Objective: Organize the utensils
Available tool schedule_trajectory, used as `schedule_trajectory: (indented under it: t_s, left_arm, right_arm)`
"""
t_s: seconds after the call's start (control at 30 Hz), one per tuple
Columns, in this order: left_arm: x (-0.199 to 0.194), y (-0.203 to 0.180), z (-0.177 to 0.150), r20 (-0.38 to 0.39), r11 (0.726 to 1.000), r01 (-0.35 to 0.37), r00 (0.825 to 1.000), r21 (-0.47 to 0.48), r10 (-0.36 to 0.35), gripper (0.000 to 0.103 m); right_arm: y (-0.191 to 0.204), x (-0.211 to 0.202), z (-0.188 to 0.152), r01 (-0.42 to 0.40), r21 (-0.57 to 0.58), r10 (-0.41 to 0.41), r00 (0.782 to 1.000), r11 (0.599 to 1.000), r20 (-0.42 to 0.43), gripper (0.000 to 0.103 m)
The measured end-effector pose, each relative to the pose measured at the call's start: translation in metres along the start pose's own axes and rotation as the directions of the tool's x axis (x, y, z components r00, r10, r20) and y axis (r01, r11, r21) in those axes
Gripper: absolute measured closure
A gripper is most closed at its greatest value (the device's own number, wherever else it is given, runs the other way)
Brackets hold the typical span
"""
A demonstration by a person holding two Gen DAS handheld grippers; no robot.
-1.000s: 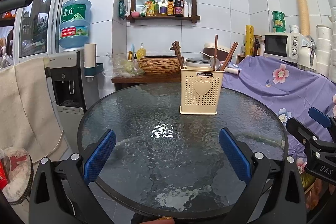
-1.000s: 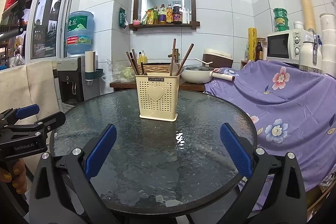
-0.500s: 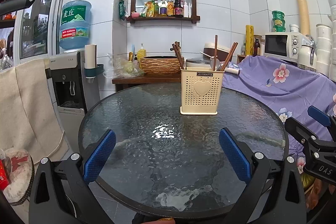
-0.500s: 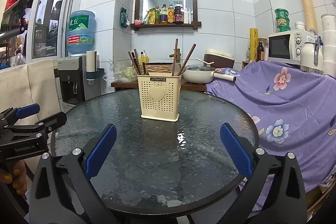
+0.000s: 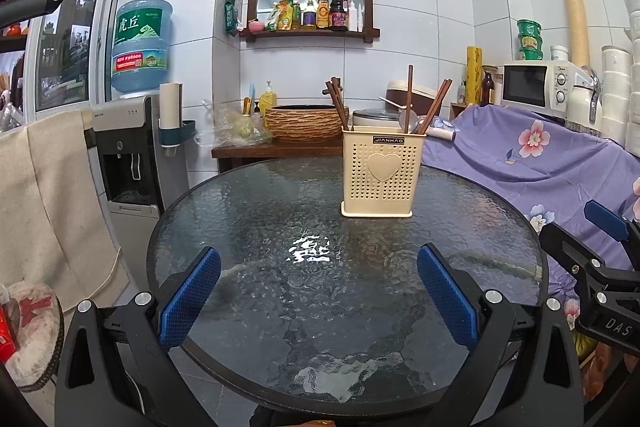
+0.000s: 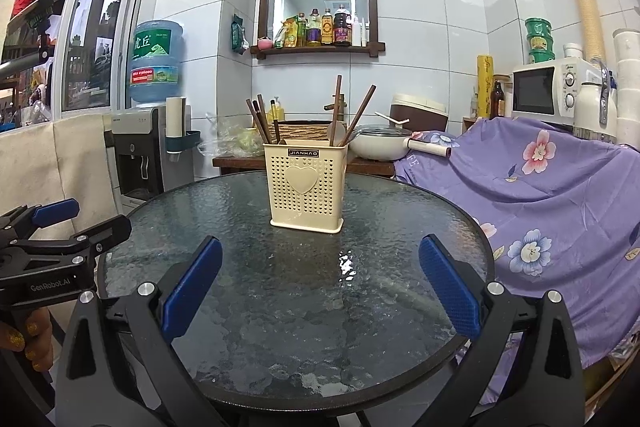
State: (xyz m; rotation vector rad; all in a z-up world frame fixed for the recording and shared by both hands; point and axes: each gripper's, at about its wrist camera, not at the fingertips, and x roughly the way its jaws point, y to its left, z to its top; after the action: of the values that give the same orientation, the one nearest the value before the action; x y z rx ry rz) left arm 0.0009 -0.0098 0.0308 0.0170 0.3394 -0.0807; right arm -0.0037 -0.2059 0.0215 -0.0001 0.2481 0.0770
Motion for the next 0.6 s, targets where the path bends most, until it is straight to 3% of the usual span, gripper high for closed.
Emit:
schedule_trajectory:
  t_s: [0.6]
  left_arm:
    - [0.0014, -0.0004, -0.0008, -0.004, 1.000, 0.008, 1.000, -0.005, -0.008, 0.006]
  right_arm:
    - [-0.0004, 0.0046, 0.0003, -0.008, -0.001, 0.008, 1.000, 1.000, -0.009, 0.006]
